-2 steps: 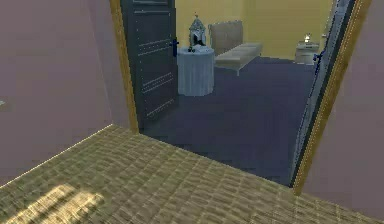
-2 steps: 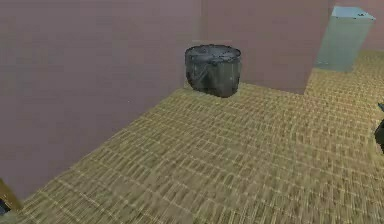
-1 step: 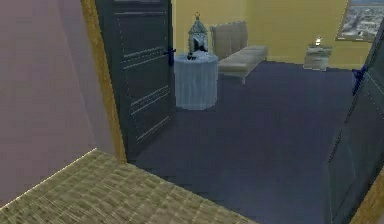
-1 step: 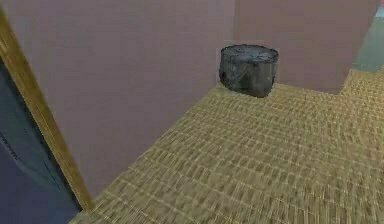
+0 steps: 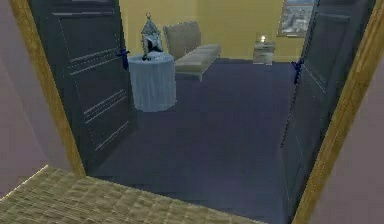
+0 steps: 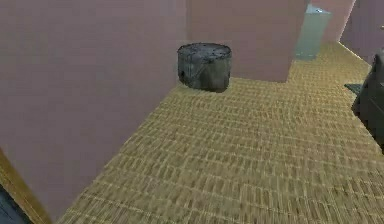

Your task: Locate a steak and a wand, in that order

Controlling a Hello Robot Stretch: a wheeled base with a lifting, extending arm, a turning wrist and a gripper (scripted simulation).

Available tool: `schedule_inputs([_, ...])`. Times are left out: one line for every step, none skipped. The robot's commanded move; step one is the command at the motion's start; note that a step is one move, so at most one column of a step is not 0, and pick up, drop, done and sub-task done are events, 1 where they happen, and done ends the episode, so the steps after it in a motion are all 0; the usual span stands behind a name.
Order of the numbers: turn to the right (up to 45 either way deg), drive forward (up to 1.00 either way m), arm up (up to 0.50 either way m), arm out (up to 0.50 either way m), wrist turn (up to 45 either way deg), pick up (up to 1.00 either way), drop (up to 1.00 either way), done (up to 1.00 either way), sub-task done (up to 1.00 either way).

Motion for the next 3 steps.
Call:
schedule_inputs([0.0, 0.85, 0.00, 0.00, 0.0, 0.00, 0.00, 0.00, 0.00])
schedule_inputs([6.0, 0.00, 0.00, 0.00, 0.0, 0.00, 0.00, 0.00, 0.00])
schedule_inputs([0.0, 1.00, 0.00, 0.00, 0.0, 0.00, 0.00, 0.00, 0.00])
